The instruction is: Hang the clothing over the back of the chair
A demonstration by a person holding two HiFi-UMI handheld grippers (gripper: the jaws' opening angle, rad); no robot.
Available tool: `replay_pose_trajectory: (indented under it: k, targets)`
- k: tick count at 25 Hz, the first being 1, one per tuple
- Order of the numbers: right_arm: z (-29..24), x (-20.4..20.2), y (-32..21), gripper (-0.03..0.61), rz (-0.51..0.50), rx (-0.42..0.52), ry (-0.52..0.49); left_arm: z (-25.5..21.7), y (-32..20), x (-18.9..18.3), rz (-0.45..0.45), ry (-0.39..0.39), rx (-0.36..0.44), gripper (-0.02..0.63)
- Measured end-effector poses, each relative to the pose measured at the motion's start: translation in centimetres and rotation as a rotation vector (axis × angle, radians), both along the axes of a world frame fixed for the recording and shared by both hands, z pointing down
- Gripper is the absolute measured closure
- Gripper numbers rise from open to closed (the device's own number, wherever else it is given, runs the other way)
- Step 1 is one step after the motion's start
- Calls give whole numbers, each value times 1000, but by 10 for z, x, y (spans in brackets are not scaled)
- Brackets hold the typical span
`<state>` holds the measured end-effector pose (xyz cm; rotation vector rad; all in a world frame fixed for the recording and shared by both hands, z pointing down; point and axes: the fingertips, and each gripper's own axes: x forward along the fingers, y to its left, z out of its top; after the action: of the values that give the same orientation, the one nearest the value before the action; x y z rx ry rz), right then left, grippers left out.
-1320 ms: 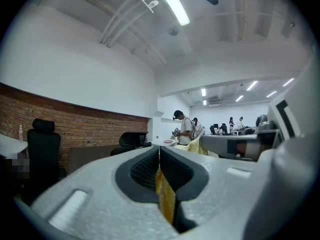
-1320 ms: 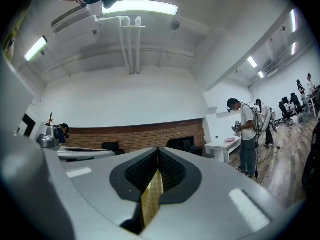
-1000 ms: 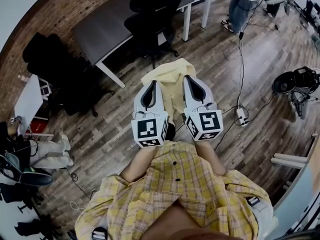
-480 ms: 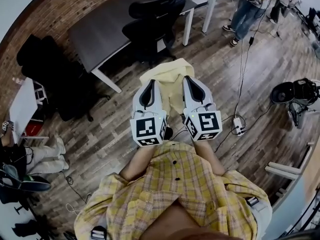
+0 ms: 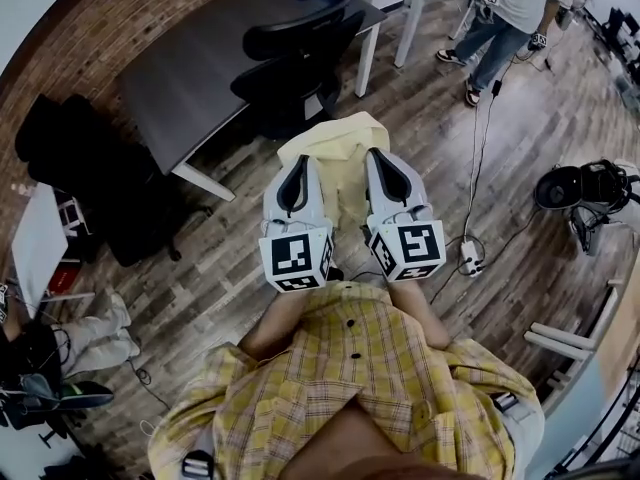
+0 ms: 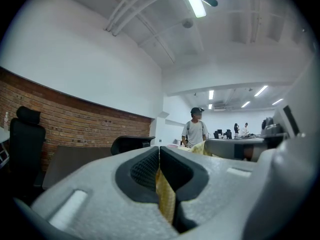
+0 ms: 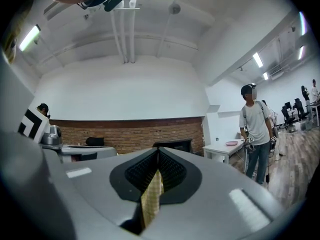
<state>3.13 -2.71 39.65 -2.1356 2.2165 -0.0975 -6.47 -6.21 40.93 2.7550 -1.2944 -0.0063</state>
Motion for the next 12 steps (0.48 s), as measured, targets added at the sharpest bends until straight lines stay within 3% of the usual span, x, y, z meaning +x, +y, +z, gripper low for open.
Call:
replay_pose_trajectory:
  k: [12]
  targets:
    - [-6, 20, -98, 571, 25, 6, 26, -9, -96, 21, 26, 18, 24, 606]
